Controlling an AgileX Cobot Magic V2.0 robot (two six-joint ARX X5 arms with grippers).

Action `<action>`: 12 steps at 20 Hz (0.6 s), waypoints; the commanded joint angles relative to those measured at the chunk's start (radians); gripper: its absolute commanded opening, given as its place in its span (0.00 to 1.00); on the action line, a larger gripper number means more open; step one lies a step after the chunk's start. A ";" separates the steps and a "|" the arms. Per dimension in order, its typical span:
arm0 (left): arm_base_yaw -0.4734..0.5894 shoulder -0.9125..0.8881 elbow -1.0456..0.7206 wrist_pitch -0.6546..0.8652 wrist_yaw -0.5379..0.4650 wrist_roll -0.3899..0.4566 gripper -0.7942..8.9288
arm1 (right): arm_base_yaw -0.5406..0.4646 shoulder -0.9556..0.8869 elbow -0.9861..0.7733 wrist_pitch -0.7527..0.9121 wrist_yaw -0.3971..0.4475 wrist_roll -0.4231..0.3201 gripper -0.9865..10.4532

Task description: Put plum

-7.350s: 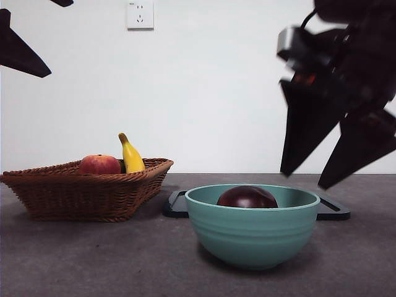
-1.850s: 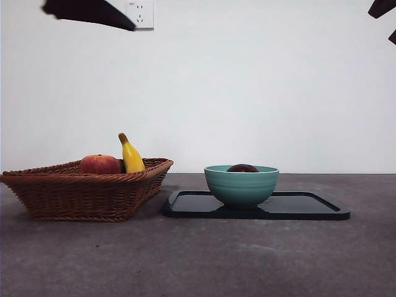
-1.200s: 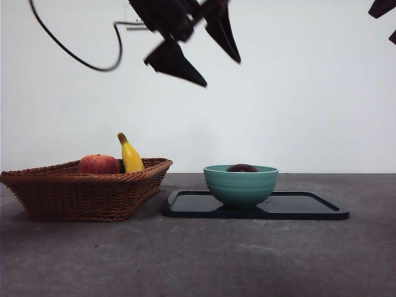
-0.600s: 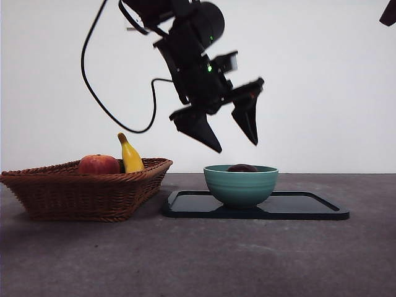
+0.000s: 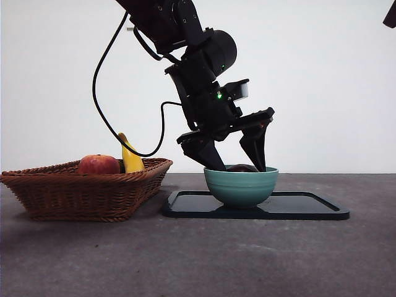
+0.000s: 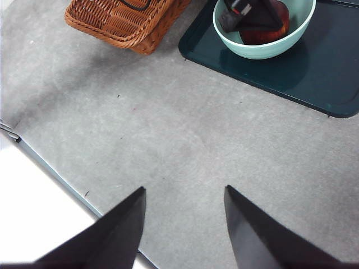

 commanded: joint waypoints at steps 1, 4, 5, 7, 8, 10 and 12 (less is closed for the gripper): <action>-0.015 0.040 0.030 0.007 -0.003 0.008 0.50 | 0.005 0.003 0.008 0.007 -0.003 0.003 0.28; -0.016 0.041 0.030 0.004 -0.024 0.008 0.50 | 0.005 0.003 0.008 0.007 -0.003 0.003 0.28; -0.016 0.041 0.030 0.002 -0.031 0.008 0.50 | 0.005 0.003 0.008 0.008 -0.003 0.002 0.28; -0.016 0.041 0.030 -0.002 -0.032 0.008 0.46 | 0.005 0.003 0.008 0.008 -0.003 0.002 0.28; -0.016 0.041 0.030 -0.006 -0.032 0.008 0.42 | 0.005 0.003 0.008 0.008 -0.003 0.002 0.28; -0.018 0.041 0.030 -0.016 -0.032 0.009 0.40 | 0.005 0.003 0.008 0.008 -0.003 0.001 0.28; -0.019 0.041 0.030 -0.018 -0.032 0.009 0.39 | 0.005 0.003 0.008 0.008 -0.003 -0.002 0.28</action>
